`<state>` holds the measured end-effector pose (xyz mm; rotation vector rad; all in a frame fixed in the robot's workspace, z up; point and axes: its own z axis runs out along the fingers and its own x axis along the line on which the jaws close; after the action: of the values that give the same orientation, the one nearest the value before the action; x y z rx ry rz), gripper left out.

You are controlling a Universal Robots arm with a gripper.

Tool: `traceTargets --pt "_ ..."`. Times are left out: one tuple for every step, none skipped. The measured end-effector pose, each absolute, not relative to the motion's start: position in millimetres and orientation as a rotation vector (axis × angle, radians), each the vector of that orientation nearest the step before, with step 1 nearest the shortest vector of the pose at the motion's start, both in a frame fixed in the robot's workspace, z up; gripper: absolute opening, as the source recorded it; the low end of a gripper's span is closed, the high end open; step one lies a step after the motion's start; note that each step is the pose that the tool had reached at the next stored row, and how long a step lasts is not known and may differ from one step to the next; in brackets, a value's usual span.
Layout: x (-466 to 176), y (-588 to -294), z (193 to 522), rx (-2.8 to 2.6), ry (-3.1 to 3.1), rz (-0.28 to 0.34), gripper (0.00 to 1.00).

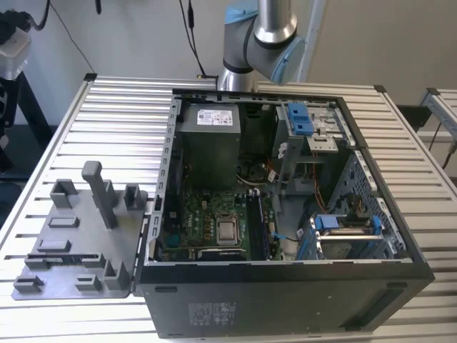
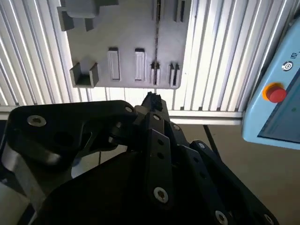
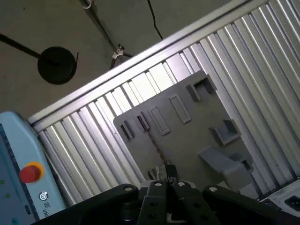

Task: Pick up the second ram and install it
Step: 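Pick up the second ram and move it above second insertion slot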

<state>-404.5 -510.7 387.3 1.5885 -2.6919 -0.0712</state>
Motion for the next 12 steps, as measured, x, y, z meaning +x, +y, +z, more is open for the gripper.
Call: traceTargets --pt "-404.5 -510.7 387.3 1.612 -2.677 -0.071 0.11" --pt "-404.5 -510.7 387.3 1.638 -2.661 -0.071 0.11" --pt "-404.5 -510.7 387.2 1.661 -2.646 -0.071 0.11" --pt "-404.5 -510.7 387.1 1.685 -2.630 -0.070 0.11" --pt "-404.6 -510.6 387.1 1.707 -2.616 -0.070 0.11" --pt "-404.5 -510.7 387.0 1.731 -2.599 -0.070 0.11" --pt "-404.5 -510.7 386.9 1.755 -2.583 -0.070 0.11" --pt "-404.5 -510.7 386.9 1.778 -2.567 -0.069 0.11" --pt "-404.5 -510.7 386.9 1.801 -2.550 -0.069 0.11" --pt "-404.5 -510.7 386.8 1.824 -2.533 -0.069 0.11" --pt "-404.5 -510.7 386.8 1.847 -2.516 -0.068 0.11" --pt "-404.5 -510.7 386.7 1.870 -2.498 -0.068 0.11"
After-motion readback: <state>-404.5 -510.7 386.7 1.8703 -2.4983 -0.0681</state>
